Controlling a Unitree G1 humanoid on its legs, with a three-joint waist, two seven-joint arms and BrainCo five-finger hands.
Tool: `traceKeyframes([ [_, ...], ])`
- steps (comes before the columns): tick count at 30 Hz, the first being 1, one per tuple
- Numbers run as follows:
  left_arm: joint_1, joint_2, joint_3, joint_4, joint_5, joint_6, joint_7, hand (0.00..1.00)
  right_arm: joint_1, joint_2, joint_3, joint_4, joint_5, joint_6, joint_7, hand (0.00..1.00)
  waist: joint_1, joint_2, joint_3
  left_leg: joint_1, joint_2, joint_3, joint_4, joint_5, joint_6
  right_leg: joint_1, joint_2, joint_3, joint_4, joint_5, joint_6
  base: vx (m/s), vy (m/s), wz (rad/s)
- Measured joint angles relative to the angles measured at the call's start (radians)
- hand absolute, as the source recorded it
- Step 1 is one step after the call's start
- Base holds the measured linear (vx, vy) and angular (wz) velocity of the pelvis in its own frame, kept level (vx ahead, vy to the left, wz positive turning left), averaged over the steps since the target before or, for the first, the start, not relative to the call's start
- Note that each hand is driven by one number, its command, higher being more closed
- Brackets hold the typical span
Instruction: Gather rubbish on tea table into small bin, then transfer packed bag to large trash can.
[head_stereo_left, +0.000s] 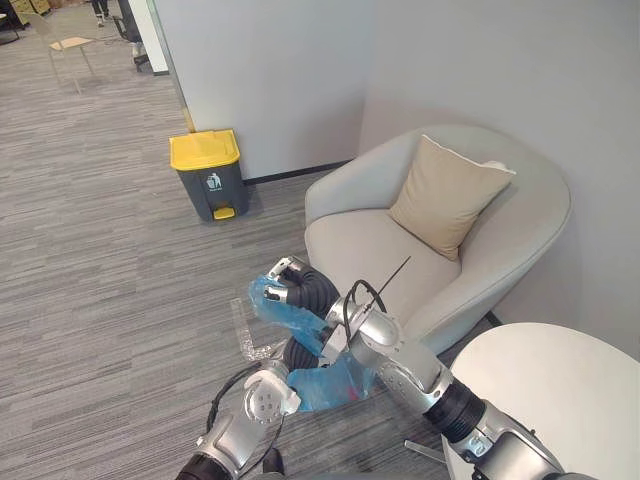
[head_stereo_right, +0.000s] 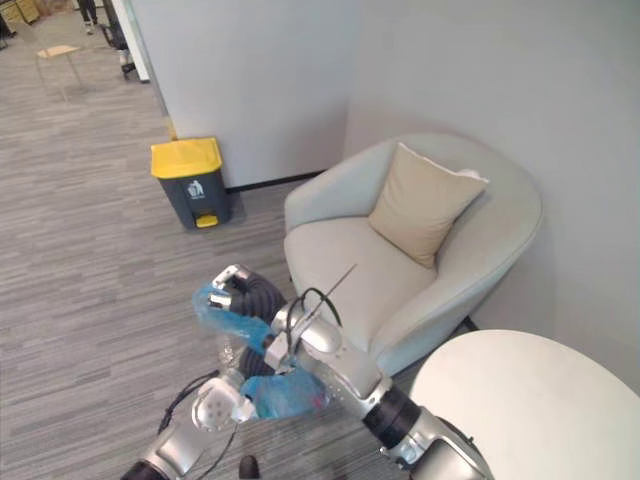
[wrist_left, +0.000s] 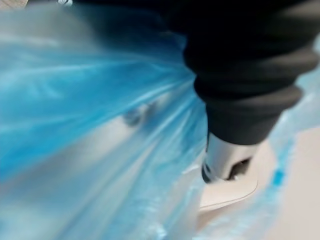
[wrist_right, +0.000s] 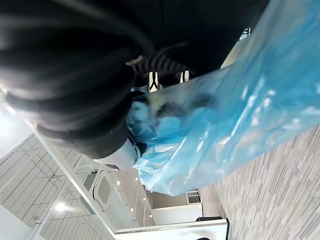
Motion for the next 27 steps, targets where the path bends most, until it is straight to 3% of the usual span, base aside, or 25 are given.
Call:
traceKeyframes([
  [5, 0.031, 0.005, -0.005, 0.001, -0.005, 0.003, -0.006, 1.0, 0.038, 0.0, -0.005, 0.0, -0.004, -0.001, 0.01, 1.0, -0.007, 0.0, 0.0, 0.0, 0.0, -0.001, -0.005, -0.001, -0.001, 0.0, -0.001, 0.0, -0.001, -0.001, 0.0, 0.0, 0.0, 0.0],
  [11, 0.075, -0.02, 0.038, -0.004, -0.089, 0.019, -0.007, 1.0, 0.128, 0.006, -0.077, -0.002, -0.063, -0.026, 0.018, 1.0, -0.013, 0.001, 0.0, 0.0, -0.001, -0.004, -0.005, -0.009, -0.011, -0.001, -0.002, -0.001, 0.0, -0.003, 0.003, 0.0, 0.0, 0.0],
  [12, 0.089, -0.03, 0.065, -0.016, -0.124, 0.028, -0.006, 1.0, 0.152, 0.005, -0.106, -0.003, -0.096, -0.031, 0.017, 0.0, -0.013, 0.001, 0.0, 0.0, -0.001, -0.004, -0.005, -0.009, -0.011, -0.001, -0.002, -0.001, 0.0, -0.005, 0.005, 0.0, 0.0, 0.0],
  [15, 0.126, -0.044, 0.134, -0.09, -0.184, 0.045, -0.002, 1.0, 0.212, 0.001, -0.158, -0.003, -0.152, -0.036, 0.017, 0.0, -0.013, 0.002, 0.0, 0.0, -0.005, -0.006, -0.005, -0.009, -0.01, -0.001, -0.004, -0.005, 0.001, -0.007, 0.005, 0.0, 0.0, 0.0],
  [20, 0.143, -0.066, 0.234, -0.158, -0.279, 0.049, 0.017, 1.0, 0.299, -0.007, -0.236, -0.002, -0.367, -0.041, 0.002, 0.0, -0.012, 0.003, 0.0, 0.0, -0.011, -0.011, -0.005, -0.001, 0.0, 0.001, -0.005, -0.012, 0.002, -0.008, 0.006, 0.0, 0.0, 0.02],
  [25, 0.149, -0.09, 0.271, -0.142, -0.315, 0.044, 0.024, 1.0, 0.356, -0.039, -0.281, -0.001, -0.518, -0.052, -0.018, 0.0, -0.012, 0.005, -0.001, 0.0, -0.016, -0.019, -0.005, -0.002, 0.003, 0.007, -0.015, -0.02, 0.002, -0.01, 0.01, 0.0, 0.003, 0.07],
  [27, 0.143, -0.098, 0.27, -0.084, -0.317, 0.065, 0.018, 1.0, 0.371, -0.059, -0.288, 0.007, -0.567, -0.058, -0.025, 0.0, -0.013, 0.007, -0.002, 0.001, -0.019, -0.025, -0.005, -0.007, -0.001, 0.012, -0.018, -0.025, 0.0, -0.011, 0.011, 0.01, 0.016, 0.08],
])
